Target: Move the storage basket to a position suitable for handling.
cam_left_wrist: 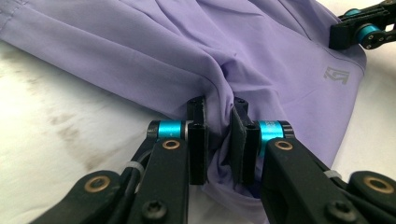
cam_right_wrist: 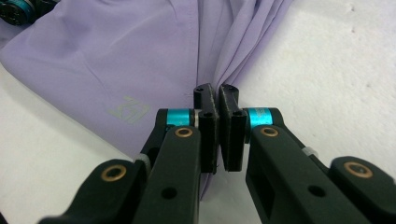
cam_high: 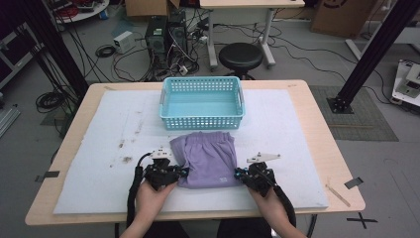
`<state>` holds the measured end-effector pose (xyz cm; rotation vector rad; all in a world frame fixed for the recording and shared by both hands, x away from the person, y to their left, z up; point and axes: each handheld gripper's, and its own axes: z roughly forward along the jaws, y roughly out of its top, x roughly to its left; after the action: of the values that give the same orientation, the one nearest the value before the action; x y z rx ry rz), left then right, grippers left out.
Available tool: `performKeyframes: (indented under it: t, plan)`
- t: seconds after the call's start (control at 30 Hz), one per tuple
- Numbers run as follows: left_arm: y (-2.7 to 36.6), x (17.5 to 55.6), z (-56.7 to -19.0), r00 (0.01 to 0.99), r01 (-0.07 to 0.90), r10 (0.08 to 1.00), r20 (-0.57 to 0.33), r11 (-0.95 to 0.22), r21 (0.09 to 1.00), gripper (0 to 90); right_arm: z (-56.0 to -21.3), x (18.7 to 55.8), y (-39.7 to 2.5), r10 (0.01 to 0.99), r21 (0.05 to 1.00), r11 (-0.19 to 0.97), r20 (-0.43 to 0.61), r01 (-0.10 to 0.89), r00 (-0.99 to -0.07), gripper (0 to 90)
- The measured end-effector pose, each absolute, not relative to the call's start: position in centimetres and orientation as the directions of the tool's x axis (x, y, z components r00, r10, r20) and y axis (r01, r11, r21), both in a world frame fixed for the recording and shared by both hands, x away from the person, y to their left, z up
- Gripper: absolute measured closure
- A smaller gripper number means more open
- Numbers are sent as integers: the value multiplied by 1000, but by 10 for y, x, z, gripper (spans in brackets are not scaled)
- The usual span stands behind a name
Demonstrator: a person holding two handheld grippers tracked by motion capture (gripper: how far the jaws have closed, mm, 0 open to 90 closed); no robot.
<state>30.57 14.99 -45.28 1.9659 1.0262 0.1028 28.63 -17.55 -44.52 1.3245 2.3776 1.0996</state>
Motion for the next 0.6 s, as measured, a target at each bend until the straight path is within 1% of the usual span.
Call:
performKeyframes:
  t: [0.6]
  plan:
    - [138, 301, -453, 682, 605, 669, -295, -289, 742, 796, -442, 270, -195, 800, 698, 316, 169, 643, -576, 891]
